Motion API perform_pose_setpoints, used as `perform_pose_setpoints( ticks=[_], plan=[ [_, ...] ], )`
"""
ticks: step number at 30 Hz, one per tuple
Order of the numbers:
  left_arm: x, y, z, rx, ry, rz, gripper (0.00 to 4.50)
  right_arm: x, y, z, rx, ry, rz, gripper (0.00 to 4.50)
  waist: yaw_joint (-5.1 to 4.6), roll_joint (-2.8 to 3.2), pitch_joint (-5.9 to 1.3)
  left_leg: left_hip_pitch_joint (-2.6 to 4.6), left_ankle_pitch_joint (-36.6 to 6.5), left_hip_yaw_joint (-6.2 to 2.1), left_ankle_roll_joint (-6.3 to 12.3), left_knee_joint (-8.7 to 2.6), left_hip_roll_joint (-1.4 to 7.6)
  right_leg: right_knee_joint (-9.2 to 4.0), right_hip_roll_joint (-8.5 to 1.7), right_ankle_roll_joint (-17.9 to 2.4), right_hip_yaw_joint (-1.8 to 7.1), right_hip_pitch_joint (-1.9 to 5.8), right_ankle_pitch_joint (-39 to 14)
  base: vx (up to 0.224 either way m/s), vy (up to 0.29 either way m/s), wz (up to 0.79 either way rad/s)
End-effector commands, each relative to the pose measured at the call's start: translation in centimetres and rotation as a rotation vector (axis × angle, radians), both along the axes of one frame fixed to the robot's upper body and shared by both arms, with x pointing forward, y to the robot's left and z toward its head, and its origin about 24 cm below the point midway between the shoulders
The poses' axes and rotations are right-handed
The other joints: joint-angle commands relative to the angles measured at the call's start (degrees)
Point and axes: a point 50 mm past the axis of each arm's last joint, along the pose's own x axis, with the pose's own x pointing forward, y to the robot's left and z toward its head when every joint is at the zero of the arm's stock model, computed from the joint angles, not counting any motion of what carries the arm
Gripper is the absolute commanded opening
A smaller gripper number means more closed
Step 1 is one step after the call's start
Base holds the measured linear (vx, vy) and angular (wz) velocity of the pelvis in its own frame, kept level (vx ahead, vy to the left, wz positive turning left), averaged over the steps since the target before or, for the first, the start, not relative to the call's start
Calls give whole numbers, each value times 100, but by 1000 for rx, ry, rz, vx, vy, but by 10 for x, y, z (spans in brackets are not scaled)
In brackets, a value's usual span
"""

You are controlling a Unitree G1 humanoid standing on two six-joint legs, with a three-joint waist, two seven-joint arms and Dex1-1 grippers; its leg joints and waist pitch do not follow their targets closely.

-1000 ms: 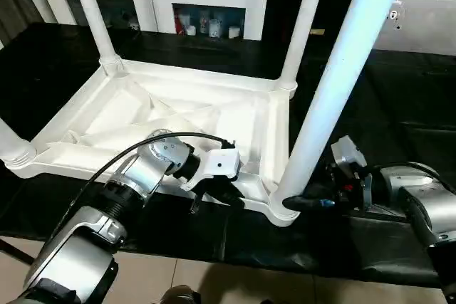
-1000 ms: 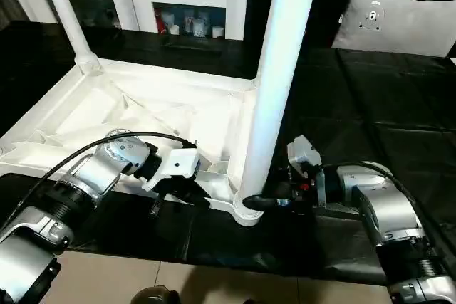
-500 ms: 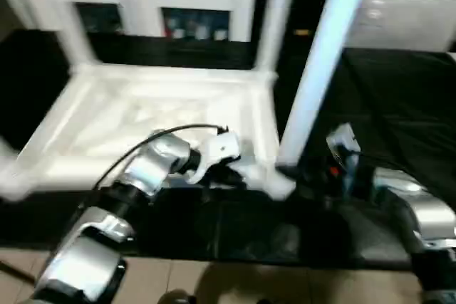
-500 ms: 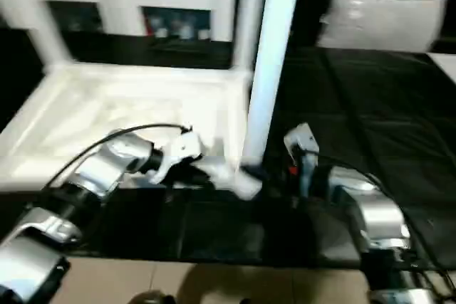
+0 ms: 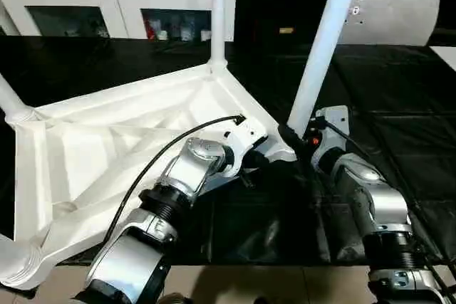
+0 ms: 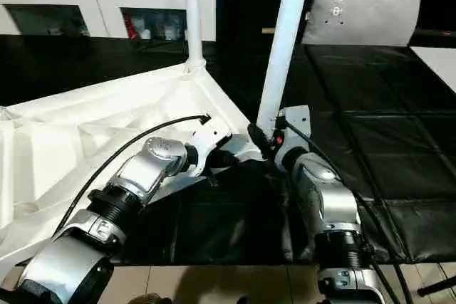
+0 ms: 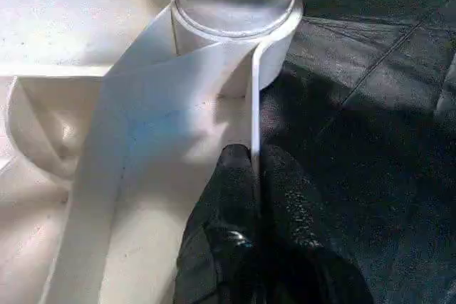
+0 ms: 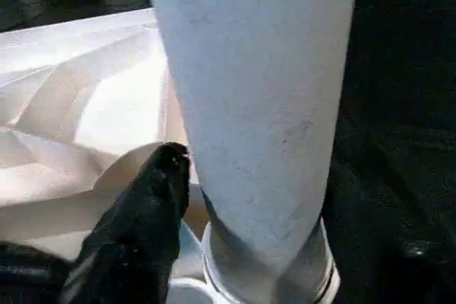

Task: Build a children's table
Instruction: Rotate leg to tighten

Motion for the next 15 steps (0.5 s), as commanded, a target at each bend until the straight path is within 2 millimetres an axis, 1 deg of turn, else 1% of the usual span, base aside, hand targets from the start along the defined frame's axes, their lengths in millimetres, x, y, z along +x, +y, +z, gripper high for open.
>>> perform_pose_setpoints(
  ticks=[1,2,3,4,5,6,7,8,9,10,11,12,14,15],
  plan=[
    [-8,-7,5,-30,-35,-139,0,-7,1,-5,-7,13,125,323,66,-106,-403,30,-874,-147,515,-367,349,-509,-641,-663,363,314,-2119,0,0,0],
    [-9,-4,3,-23,-33,-152,0,-9,-5,-4,-12,8,150,335,94,-101,-417,29,-762,-140,566,-358,361,-472,-627,-719,374,309,-1895,0,0,0],
    [-9,-2,3,-19,-31,-154,0,-10,-7,-2,-12,2,170,346,107,-102,-423,25,-729,-134,583,-351,362,-461,-625,-747,377,311,-1810,0,0,0],
    [-8,1,3,-19,-34,-164,0,-13,-13,1,-9,-10,214,358,144,-57,-402,23,-711,-136,609,-352,354,-453,-624,-787,373,300,-1735,0,0,0],
    [-8,5,2,-16,-30,-175,0,-15,-18,5,-10,-22,253,358,145,-83,-410,15,-709,-129,630,-347,352,-459,-620,-780,370,319,-1704,0,0,0],
    [-8,9,2,-7,-30,-191,0,-19,-24,9,-14,-25,304,369,176,-77,-418,15,-678,-135,678,-338,353,-439,-619,-781,371,324,-1619,0,0,0],
    [-8,14,1,4,-29,-222,0,-23,-32,12,-39,-22,365,383,188,-84,-408,9,-657,-133,716,-340,366,-431,-609,-801,370,314,-1578,0,0,0],
    [-9,15,1,7,-30,-237,0,-25,-34,12,-56,-18,386,396,204,-72,-407,10,-670,-135,730,-340,362,-435,-607,-788,363,317,-1587,0,0,0],
    [-9,17,1,9,-31,-251,0,-26,-36,13,-73,-15,404,396,204,-82,-408,18,-680,-132,736,-340,372,-433,-608,-796,369,315,-1581,0,0,0],
    [-13,21,2,17,-32,-332,0,-32,-42,16,-114,-13,480,402,219,-84,-401,17,-694,-129,731,-340,373,-442,-614,-807,369,309,-1618,0,0,0],
    [-15,23,2,22,-33,-373,0,-34,-45,18,-129,-13,516,402,252,-98,-406,17,-712,-133,736,-336,366,-443,-619,-772,364,319,-1690,0,0,0],
    [-17,26,2,28,-22,-404,0,-36,-48,20,-136,-14,550,402,255,-92,-391,20,-757,-129,726,-344,376,-445,-619,-781,362,303,-1776,0,0,0],
    [-20,30,3,43,-16,-469,0,-39,-52,24,-147,-24,622,402,271,-85,-396,32,-812,-128,703,-346,393,-448,-621,-782,362,292,-1860,0,0,0],
    [-21,33,3,54,-6,-491,0,-39,-53,26,-158,-32,647,386,284,-80,-393,39,-844,-126,688,-345,396,-452,-616,-785,358,282,-1906,0,0,0]
  ],
)
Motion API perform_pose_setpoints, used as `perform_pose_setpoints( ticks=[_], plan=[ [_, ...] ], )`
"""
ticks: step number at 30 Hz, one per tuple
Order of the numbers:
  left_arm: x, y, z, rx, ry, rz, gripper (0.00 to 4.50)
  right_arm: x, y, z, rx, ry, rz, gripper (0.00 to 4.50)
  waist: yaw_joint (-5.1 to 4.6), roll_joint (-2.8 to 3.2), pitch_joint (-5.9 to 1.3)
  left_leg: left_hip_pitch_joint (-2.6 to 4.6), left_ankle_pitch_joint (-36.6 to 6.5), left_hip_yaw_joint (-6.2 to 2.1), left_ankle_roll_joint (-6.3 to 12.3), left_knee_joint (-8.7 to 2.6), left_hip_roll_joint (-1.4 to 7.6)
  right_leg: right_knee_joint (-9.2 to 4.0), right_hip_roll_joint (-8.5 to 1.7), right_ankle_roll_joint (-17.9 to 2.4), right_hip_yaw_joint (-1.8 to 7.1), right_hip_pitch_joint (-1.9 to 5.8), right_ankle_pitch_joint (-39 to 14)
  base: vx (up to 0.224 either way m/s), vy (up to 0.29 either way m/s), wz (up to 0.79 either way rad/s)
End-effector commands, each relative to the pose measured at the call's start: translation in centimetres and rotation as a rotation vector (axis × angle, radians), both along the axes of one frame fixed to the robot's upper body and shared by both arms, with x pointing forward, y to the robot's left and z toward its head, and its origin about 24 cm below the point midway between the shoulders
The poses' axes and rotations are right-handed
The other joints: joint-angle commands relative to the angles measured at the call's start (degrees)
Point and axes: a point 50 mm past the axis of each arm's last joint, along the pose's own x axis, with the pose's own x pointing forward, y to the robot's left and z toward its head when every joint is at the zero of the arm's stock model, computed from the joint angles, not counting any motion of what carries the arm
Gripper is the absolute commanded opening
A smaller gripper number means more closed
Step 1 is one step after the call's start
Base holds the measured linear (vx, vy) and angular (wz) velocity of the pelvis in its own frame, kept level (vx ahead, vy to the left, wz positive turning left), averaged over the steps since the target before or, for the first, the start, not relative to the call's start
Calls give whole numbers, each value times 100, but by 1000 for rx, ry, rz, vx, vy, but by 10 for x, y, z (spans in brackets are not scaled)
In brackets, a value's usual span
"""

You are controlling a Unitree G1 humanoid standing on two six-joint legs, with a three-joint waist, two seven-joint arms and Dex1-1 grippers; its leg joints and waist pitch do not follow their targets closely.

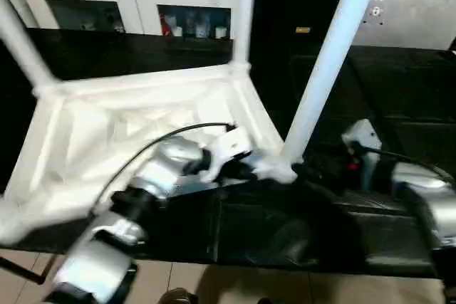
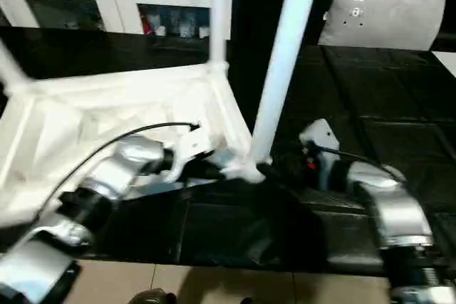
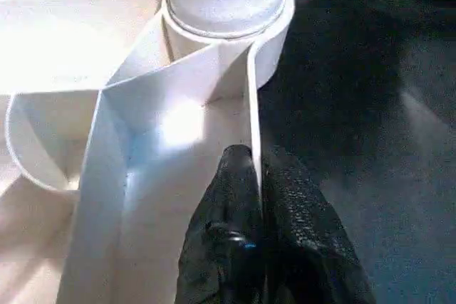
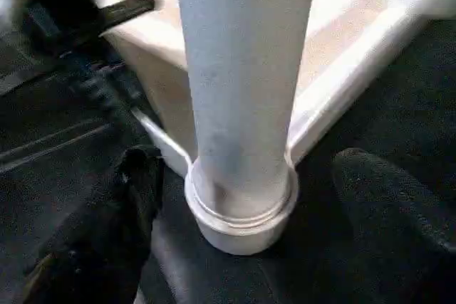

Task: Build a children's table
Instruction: Rotate leg to tighten

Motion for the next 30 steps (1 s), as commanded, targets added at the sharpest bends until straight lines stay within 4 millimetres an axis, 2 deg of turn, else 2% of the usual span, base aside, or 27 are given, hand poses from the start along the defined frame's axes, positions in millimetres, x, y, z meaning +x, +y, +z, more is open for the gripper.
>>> perform_pose_setpoints(
  ticks=[1,4,5,6,9,11,15,23,28,30],
  plan=[
    [-9,-8,0,31,9,-148,0,-2,1,6,-6,-32,88,367,17,-86,-395,82,-890,-128,641,-344,403,-464,-626,-798,358,305,-1939,0,0,0],
    [-10,-3,-1,62,10,-201,0,-2,0,7,-15,-29,139,362,46,-92,-398,85,-898,-134,608,-346,408,-453,-625,-834,355,310,-1917,0,0,0],
    [-12,0,0,84,16,-264,0,-6,2,8,-5,0,218,344,66,-90,-399,87,-878,-130,604,-345,415,-444,-628,-846,362,311,-1887,0,0,0],
    [-12,0,0,85,17,-267,0,-6,2,8,-5,2,223,330,96,-94,-400,93,-901,-123,628,-343,413,-451,-627,-840,359,316,-1929,0,0,0],
    [-16,3,1,106,28,-347,0,-11,9,7,17,32,312,320,154,-99,-409,98,-880,-125,622,-341,427,-436,-641,-840,362,309,-1941,0,0,0],
    [-19,4,2,111,34,-383,0,-13,13,5,27,46,350,289,159,-92,-409,93,-866,-133,597,-349,438,-430,-644,-847,359,309,-1944,0,0,0],
    [-21,4,3,112,37,-418,0,-16,19,0,44,80,399,267,179,-86,-407,92,-861,-135,561,-351,438,-420,-647,-885,361,305,-1901,0,0,0],
    [-21,6,2,115,41,-429,0,-21,21,-3,64,122,435,202,219,-95,-416,88,-802,-133,542,-346,430,-421,-646,-818,363,312,-1945,0,0,0],
    [-19,3,1,69,60,-345,0,-23,24,-3,129,141,397,191,241,-99,-411,93,-781,-131,539,-345,431,-420,-648,-834,364,309,-1928,0,0,0],
    [-17,-2,2,38,71,-286,0,-21,28,-5,145,145,322,191,223,-102,-394,91,-840,-140,502,-360,425,-444,-649,-790,353,308,-2085,0,0,0]
  ],
)
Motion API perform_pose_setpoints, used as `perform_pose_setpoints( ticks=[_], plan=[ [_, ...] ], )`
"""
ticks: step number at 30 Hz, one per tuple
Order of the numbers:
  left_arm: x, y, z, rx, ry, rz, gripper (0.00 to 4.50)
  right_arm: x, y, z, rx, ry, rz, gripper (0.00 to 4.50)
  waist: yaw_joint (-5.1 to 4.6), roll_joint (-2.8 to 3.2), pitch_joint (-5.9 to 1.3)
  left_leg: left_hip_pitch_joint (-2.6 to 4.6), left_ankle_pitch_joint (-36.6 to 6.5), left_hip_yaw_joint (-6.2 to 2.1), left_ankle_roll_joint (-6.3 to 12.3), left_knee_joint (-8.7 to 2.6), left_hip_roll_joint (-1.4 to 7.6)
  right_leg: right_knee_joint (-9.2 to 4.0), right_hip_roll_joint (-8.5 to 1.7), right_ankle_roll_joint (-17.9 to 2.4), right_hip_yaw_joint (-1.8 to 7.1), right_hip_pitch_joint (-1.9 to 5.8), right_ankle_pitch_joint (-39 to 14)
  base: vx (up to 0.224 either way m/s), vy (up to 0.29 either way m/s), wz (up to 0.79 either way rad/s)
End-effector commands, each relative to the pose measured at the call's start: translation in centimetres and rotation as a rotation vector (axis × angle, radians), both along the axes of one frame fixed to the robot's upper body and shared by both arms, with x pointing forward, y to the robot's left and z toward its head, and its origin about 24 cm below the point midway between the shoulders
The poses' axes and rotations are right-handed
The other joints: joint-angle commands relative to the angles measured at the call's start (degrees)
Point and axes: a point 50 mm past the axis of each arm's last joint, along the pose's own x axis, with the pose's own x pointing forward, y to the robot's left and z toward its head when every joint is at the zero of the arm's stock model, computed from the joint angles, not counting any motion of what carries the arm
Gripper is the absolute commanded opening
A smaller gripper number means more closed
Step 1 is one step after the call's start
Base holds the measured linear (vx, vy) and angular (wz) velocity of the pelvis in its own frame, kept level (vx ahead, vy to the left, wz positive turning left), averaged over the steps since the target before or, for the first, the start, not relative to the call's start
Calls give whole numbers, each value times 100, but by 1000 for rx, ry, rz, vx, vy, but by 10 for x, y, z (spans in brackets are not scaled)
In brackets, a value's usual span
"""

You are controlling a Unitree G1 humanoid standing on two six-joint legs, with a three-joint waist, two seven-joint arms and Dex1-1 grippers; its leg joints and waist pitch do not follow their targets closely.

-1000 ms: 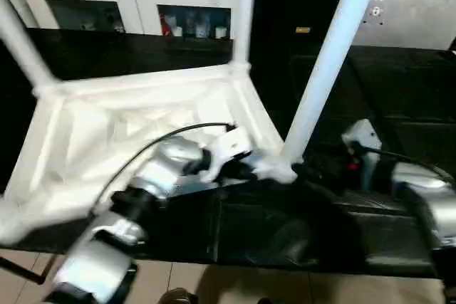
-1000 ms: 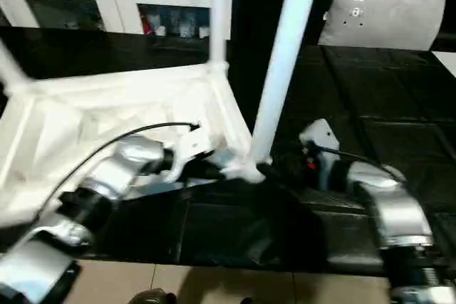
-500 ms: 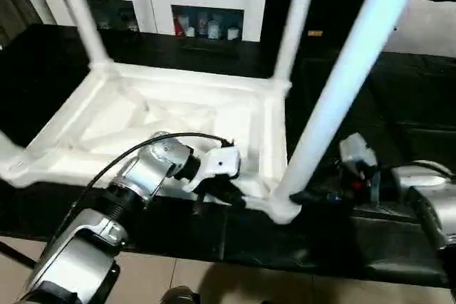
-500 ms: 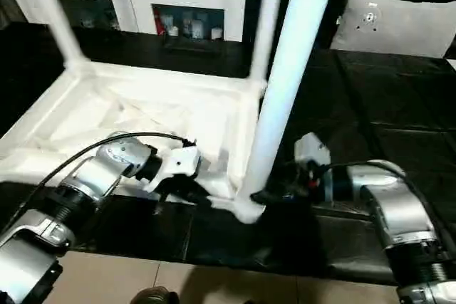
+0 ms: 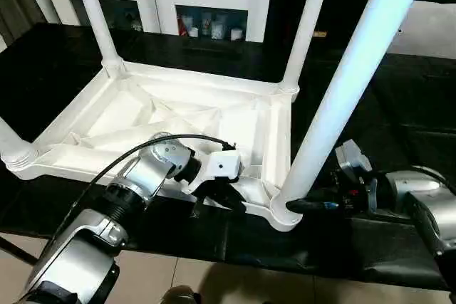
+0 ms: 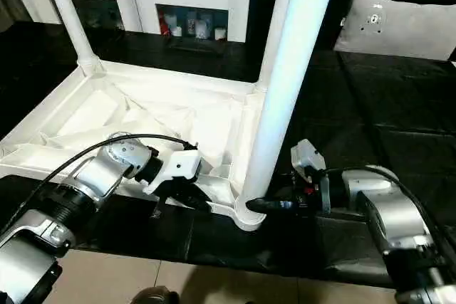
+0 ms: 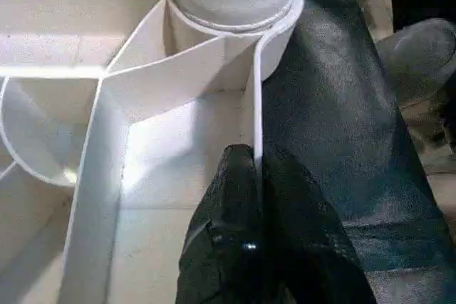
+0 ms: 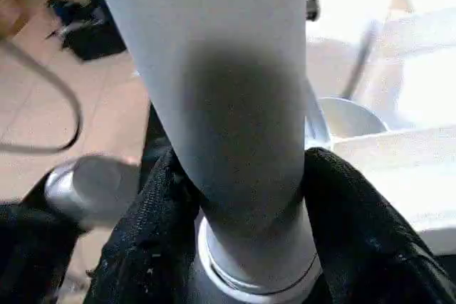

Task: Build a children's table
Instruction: Rotate leg to tighten

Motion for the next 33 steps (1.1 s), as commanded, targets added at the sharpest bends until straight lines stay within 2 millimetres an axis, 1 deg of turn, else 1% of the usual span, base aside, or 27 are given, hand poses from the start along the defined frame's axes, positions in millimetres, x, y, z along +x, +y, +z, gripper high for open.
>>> perform_pose_setpoints(
  ticks=[1,2,4,5,6,7,8,9,10,11,12,14,16,17,18,19,20,21,22,24,25,26,27,28,30,32,33],
  plan=[
    [0,-15,0,-29,3,36,0,5,11,0,40,21,-72,191,-48,-93,-386,81,-856,-142,499,-381,418,-461,-648,-765,355,284,-2171,0,0,0],
    [2,-18,0,-41,7,83,0,11,13,-2,31,13,-159,191,-74,-70,-364,94,-982,-143,436,-389,405,-503,-646,-716,346,267,-2406,0,0,0],
    [6,-24,1,-60,14,162,0,20,17,-5,11,-7,-301,191,-185,-76,-307,147,-1379,-159,240,-407,365,-621,-656,-512,300,246,-3157,0,0,0],
    [9,-30,1,-73,17,231,0,28,21,-9,4,2,-408,191,-249,-104,-283,144,-1518,-184,169,-411,331,-677,-657,-354,255,272,-3491,0,0,0],
    [9,-30,1,-73,17,231,0,28,21,-9,4,2,-408,191,-293,-100,-272,135,-1567,-194,126,-419,323,-689,-648,-291,236,282,-3592,0,0,0],
    [11,-35,0,-82,21,287,0,34,25,-12,-4,15,-492,191,-331,-87,-278,160,-1650,-210,88,-416,325,-705,-645,-253,213,270,-3664,0,0,0],
    [15,-42,0,-93,25,363,0,41,30,-16,-23,26,-606,191,-413,-88,-289,171,-1753,-221,49,-401,319,-725,-655,-201,179,267,-3702,0,0,0],
    [16,-45,0,-98,26,394,0,44,32,-17,-30,33,-649,191,-507,-89,-287,141,-1795,-237,30,-404,315,-734,-653,-174,132,291,-3655,0,0,0],
    [18,-49,0,-104,29,444,0,47,35,-20,-42,43,-717,191,-543,-90,-291,113,-1815,-255,17,-407,314,-735,-667,-149,104,312,-3647,0,0,0],
    [21,-54,0,-107,20,499,0,53,39,-22,-53,48,-795,191,-617,-72,-294,108,-1876,-263,12,-405,311,-766,-669,-93,70,315,-3616,0,0,0],
    [23,-58,-1,-115,12,546,0,57,42,-24,-60,49,-852,191,-673,-32,-319,136,-1938,-277,32,-400,330,-778,-694,-131,41,318,-3460,0,0,0],
    [26,-66,0,-137,-5,611,0,64,47,-23,-52,14,-915,191,-736,-28,-337,109,-1960,-282,78,-406,341,-779,-698,-178,17,332,-3160,0,0,0],
    [26,-73,2,-149,-26,617,0,69,52,-21,-23,-14,-923,245,-738,-66,-339,101,-1820,-244,182,-392,310,-771,-710,-254,59,317,-2979,0,0,0],
    [25,-74,2,-148,-30,609,0,69,53,-20,-15,-19,-921,260,-722,-60,-335,99,-1699,-227,255,-397,308,-760,-707,-321,77,310,-2895,0,0,0],
    [24,-74,2,-147,-38,596,0,69,55,-19,-4,-16,-910,260,-710,-62,-346,94,-1557,-217,313,-403,320,-733,-699,-399,99,320,-2733,0,0,0],
    [24,-74,2,-147,-42,589,0,69,55,-19,3,-11,-902,280,-683,-70,-361,104,-1466,-205,343,-401,329,-717,-698,-454,116,319,-2595,0,0,0],
    [23,-73,3,-147,-48,573,0,67,55,-18,11,-1,-891,280,-645,-74,-369,110,-1291,-193,397,-409,351,-657,-692,-594,156,310,-2265,0,0,0],
    [23,-71,3,-147,-51,560,0,66,54,-18,16,-5,-875,293,-618,-70,-382,65,-1106,-199,453,-419,372,-581,-690,-697,171,348,-1985,0,0,0],
    [22,-70,2,-147,-51,557,0,65,53,-17,19,-10,-866,306,-606,-70,-390,56,-1029,-192,484,-414,377,-562,-688,-735,178,349,-1857,0,0,0],
    [24,-63,1,-143,-57,555,0,62,46,-15,30,-43,-824,311,-545,-75,-403,43,-823,-164,573,-386,365,-510,-704,-860,198,359,-1554,0,0,0],
    [24,-61,1,-141,-61,557,0,61,44,-15,30,-55,-812,319,-527,-72,-405,39,-767,-165,592,-386,370,-499,-706,-872,197,367,-1498,0,0,0],
    [24,-57,0,-136,-73,525,0,59,38,-14,13,-91,-764,341,-505,-75,-411,39,-714,-157,629,-382,367,-491,-696,-882,190,366,-1421,0,0,0],
    [24,-57,0,-136,-73,525,0,59,38,-14,13,-91,-764,341,-489,-83,-406,32,-698,-153,661,-383,363,-487,-689,-872,188,377,-1439,0,0,0],
    [24,-54,0,-133,-74,511,0,58,35,-13,13,-109,-738,347,-480,-64,-402,29,-689,-152,669,-384,364,-490,-690,-871,186,372,-1468,0,0,0],
    [23,-43,-1,-119,-79,469,0,53,19,-8,0,-148,-658,372,-430,-52,-403,45,-742,-157,666,-383,380,-510,-694,-815,183,365,-1604,0,0,0],
    [22,-36,-1,-116,-76,439,0,50,10,-7,-48,-182,-600,386,-415,-50,-398,47,-769,-167,654,-396,422,-475,-686,-872,197,350,-1492,0,0,0],
    [21,-34,-1,-118,-72,429,0,49,7,-6,-59,-190,-585,400,-412,-45,-398,55,-810,-165,642,-392,421,-478,-690,-876,196,344,-1502,0,0,0]
  ],
)
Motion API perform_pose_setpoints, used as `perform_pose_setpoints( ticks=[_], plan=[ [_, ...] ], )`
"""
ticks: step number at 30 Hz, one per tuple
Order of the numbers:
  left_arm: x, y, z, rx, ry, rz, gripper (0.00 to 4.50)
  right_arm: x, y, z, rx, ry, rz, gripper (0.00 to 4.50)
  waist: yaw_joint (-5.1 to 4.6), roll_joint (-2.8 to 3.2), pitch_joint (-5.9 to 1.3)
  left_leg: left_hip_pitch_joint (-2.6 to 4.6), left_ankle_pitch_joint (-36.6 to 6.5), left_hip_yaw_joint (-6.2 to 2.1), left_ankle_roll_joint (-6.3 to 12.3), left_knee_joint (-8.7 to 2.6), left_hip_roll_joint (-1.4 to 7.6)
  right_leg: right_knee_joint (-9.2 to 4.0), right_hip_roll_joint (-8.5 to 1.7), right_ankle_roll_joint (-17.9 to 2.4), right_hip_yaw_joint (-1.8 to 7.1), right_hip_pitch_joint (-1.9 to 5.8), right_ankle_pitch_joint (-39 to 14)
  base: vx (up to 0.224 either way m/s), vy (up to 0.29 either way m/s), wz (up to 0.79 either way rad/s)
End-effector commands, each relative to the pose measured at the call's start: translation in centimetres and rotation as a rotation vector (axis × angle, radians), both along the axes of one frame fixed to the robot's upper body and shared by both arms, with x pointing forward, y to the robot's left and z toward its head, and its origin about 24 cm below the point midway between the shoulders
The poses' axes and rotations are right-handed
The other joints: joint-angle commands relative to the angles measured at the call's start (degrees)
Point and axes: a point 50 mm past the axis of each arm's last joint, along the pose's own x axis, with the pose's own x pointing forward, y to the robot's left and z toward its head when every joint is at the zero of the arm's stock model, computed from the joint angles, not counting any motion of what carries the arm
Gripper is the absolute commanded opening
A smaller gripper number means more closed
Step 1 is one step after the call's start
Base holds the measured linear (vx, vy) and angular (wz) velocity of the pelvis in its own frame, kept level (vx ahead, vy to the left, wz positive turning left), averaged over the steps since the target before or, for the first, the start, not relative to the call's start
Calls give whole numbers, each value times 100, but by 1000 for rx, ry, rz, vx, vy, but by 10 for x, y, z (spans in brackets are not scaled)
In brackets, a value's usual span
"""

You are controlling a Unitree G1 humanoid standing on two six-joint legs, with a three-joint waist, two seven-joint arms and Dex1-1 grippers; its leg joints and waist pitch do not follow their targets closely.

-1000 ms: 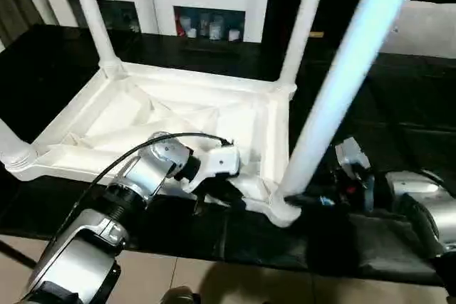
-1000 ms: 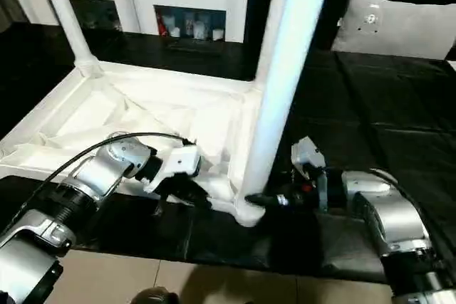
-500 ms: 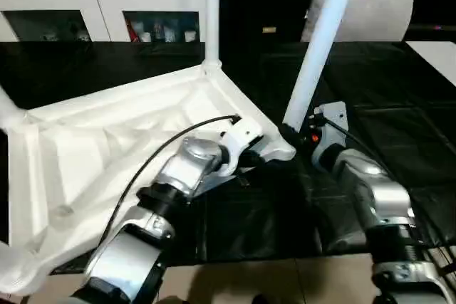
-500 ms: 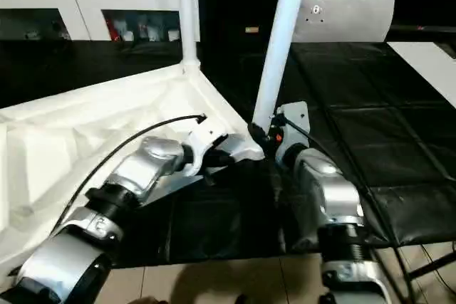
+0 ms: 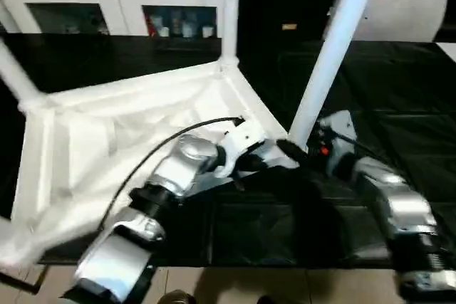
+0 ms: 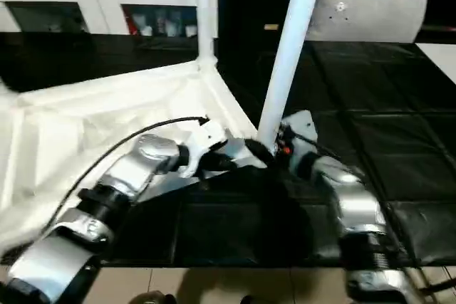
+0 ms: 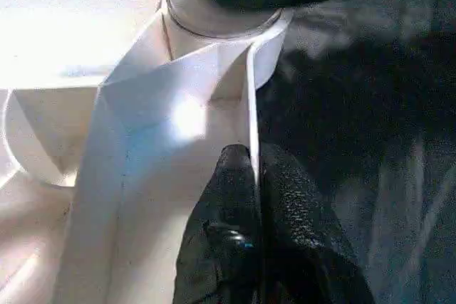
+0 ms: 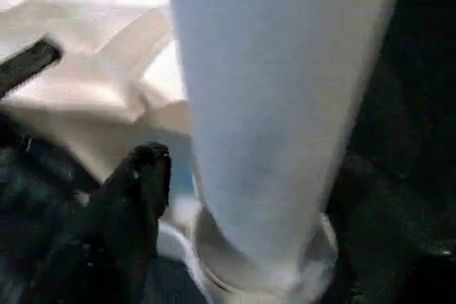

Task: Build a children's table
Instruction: Rotate leg to tighten

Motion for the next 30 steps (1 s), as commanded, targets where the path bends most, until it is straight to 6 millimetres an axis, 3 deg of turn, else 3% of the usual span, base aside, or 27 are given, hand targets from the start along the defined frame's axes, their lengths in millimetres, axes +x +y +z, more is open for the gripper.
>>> perform_pose_setpoints(
  ticks=[1,7,11,12,13,14,19,25,30],
  plan=[
    [-5,0,2,-22,5,-77,0,-4,-5,5,-24,-27,73,400,10,-85,-400,55,-836,-139,615,-355,427,-375,-564,-883,428,337,-1578,0,0,0],
    [-17,18,0,20,24,-294,0,-22,-21,14,-81,-7,328,400,94,-97,-404,46,-886,-126,666,-344,433,-380,-584,-844,428,348,-1775,0,0,0],
    [-23,27,-1,68,43,-398,0,-31,-27,17,-77,20,468,400,153,-82,-406,78,-932,-124,662,-345,456,-371,-567,-887,422,313,-1771,0,0,0],
    [-25,29,-1,86,45,-425,0,-34,-27,18,-84,25,502,383,170,-79,-397,79,-998,-122,668,-350,459,-387,-573,-874,424,317,-1848,0,0,0],
    [-26,31,-2,104,49,-452,0,-35,-27,17,-88,31,530,374,175,-136,-427,82,-983,-118,653,-343,462,-374,-572,-862,422,332,-1861,0,0,0],
    [-27,32,-2,112,51,-469,0,-36,-27,17,-91,32,548,374,204,-104,-419,82,-966,-121,630,-345,467,-371,-593,-863,429,317,-1898,0,0,0],
    [-33,31,0,122,58,-567,0,-42,-18,14,-58,69,651,328,302,-111,-444,102,-907,-111,549,-340,476,-364,-599,-872,437,306,-1907,0,0,0],
    [-35,29,1,127,58,-606,0,-46,-11,6,-18,123,719,286,325,-116,-459,86,-919,-119,502,-336,476,-343,-605,-869,429,315,-1898,0,0,0],
    [-35,30,1,129,57,-610,0,-46,-10,4,-13,143,741,241,342,-123,-449,93,-1022,-117,424,-329,460,-381,-615,-746,421,306,-2231,0,0,0]
  ],
)
